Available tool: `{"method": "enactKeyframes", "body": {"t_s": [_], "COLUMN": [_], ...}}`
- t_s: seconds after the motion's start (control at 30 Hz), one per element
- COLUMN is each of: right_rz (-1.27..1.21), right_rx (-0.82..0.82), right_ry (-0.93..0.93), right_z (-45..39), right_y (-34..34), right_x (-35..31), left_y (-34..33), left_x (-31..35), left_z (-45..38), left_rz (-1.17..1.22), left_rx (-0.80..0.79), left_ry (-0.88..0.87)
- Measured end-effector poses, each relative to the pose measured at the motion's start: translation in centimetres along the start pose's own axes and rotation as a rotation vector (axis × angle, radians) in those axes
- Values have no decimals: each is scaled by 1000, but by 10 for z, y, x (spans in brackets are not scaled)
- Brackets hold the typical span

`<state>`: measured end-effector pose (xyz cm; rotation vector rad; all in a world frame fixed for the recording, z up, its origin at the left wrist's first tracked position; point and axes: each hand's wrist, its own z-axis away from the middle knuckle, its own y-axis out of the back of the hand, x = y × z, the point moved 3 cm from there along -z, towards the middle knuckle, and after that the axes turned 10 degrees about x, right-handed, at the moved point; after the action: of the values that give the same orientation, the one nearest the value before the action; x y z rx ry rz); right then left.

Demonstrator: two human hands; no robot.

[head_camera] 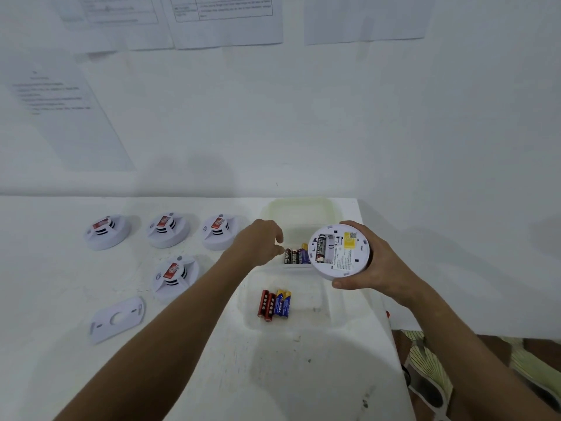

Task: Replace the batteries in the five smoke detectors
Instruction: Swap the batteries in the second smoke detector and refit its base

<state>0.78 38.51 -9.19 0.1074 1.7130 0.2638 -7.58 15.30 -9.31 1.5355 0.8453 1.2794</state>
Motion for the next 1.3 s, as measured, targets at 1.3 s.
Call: {"method": "enactKeyframes", "body": {"t_s": [1.3], "right_rz": [-70], "right_rx": [-65], "right_ry": [28], "right_z": [-12], "right_y": [-20], "right_x": [-7], "left_y": [54], "left_x": [56], "left_z": [45], "left_rz": [497], "left_rx": [188], "left_ry": [-124]}}
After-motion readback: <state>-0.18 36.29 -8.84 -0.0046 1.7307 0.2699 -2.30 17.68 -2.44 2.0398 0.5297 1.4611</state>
